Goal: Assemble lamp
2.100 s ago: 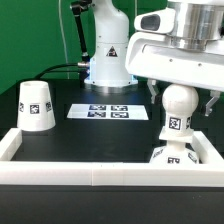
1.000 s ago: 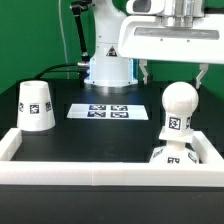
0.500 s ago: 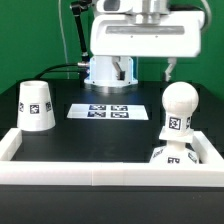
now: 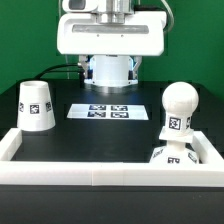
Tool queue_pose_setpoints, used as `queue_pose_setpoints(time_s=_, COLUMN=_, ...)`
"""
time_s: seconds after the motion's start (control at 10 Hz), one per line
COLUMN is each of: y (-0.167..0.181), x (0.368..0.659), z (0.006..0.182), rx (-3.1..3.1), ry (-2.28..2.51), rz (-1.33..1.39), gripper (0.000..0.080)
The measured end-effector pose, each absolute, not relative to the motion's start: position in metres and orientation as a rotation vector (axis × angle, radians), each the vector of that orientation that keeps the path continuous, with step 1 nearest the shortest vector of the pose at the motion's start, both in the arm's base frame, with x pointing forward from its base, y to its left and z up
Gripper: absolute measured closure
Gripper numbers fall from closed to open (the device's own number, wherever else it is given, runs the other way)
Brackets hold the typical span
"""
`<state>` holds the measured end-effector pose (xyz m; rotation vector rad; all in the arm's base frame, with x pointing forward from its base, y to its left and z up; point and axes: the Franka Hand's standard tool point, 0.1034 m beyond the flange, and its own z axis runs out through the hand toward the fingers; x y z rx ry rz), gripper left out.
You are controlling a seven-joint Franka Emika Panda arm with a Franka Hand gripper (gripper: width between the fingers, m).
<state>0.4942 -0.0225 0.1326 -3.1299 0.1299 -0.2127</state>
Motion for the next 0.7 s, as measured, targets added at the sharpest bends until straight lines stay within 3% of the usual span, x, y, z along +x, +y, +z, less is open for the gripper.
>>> queue_pose_setpoints(time_s=0.4, y=-0.025, x=0.491, z=0.132, rx=-3.132, ry=0.116, rz=-0.207, gripper=0.0100)
queue_pose_setpoints(time_s=0.7, y=-0.060, x=0.446, z=0.135, rx=-3.134, ry=0.098, rz=-0.180, gripper=0.0100)
